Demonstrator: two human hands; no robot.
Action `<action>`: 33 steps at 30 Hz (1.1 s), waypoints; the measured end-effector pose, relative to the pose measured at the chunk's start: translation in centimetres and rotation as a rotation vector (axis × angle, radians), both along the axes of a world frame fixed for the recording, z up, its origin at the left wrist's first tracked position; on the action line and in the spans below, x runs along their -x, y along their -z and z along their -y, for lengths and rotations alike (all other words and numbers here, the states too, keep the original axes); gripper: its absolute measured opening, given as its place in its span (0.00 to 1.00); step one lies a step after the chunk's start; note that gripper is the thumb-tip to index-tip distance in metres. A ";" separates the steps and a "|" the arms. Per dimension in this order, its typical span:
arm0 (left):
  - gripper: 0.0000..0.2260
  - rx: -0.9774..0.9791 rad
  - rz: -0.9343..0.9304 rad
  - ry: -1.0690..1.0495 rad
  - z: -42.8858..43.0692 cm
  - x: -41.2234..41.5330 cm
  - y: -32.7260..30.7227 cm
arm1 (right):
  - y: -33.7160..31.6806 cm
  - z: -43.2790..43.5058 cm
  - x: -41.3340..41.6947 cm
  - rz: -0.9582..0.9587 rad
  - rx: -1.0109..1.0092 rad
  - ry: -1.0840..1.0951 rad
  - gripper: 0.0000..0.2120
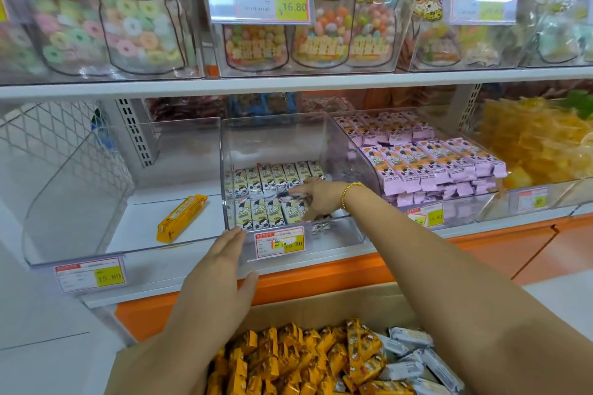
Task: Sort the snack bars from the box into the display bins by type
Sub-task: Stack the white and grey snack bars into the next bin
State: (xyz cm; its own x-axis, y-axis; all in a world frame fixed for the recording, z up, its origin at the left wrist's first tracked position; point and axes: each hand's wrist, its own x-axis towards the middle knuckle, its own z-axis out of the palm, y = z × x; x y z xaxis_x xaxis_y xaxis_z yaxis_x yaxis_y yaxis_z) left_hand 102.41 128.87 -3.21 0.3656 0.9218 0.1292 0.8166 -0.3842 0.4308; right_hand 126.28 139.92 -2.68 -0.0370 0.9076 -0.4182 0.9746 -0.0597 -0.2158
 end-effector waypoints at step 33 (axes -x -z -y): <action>0.21 0.578 -0.213 0.136 20.8 -7.7 23.0 | 29.8 37.5 -13.2 -0.404 0.561 0.843 0.22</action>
